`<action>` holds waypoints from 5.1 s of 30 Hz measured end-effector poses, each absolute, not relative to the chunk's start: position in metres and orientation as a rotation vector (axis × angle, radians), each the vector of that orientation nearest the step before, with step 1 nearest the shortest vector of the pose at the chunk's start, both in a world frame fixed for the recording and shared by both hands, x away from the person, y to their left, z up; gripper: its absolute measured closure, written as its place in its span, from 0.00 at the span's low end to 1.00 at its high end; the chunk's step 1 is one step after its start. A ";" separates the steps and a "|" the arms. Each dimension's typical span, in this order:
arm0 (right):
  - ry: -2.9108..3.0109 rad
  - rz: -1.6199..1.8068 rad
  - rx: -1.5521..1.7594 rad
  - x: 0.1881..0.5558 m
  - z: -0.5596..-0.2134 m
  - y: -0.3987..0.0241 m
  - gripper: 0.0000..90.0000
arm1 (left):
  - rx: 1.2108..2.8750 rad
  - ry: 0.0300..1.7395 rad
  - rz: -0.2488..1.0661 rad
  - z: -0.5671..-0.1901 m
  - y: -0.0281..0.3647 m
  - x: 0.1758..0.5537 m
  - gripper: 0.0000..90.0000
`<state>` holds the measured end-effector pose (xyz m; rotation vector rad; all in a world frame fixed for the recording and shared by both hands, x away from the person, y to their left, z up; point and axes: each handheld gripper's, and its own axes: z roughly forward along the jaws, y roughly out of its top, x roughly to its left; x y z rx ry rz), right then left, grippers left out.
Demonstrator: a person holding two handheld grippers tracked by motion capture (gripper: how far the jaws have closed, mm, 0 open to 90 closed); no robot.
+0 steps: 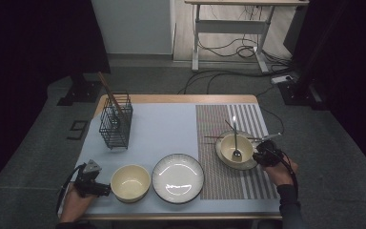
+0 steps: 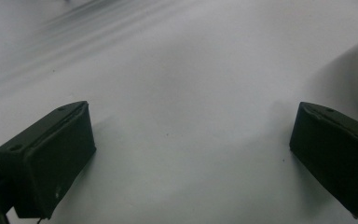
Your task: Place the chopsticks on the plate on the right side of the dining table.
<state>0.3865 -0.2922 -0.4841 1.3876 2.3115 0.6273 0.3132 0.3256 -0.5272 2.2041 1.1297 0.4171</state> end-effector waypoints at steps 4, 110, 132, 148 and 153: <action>2.320 0.624 1.384 0.387 -0.485 -0.292 0.92 | 2.204 1.130 0.417 -0.527 0.326 0.313 0.00; 2.052 0.534 1.620 0.375 -0.494 -0.359 0.55 | 2.204 1.130 0.418 -0.527 0.326 0.313 0.00; 2.072 0.584 1.625 0.390 -0.492 -0.360 0.78 | 2.203 1.130 0.419 -0.527 0.326 0.313 0.00; 2.067 0.556 1.611 0.403 -0.493 -0.361 0.80 | 2.203 1.129 0.418 -0.527 0.326 0.313 0.00; 2.061 0.551 1.608 0.406 -0.493 -0.362 0.80 | 2.203 1.129 0.418 -0.527 0.326 0.313 0.00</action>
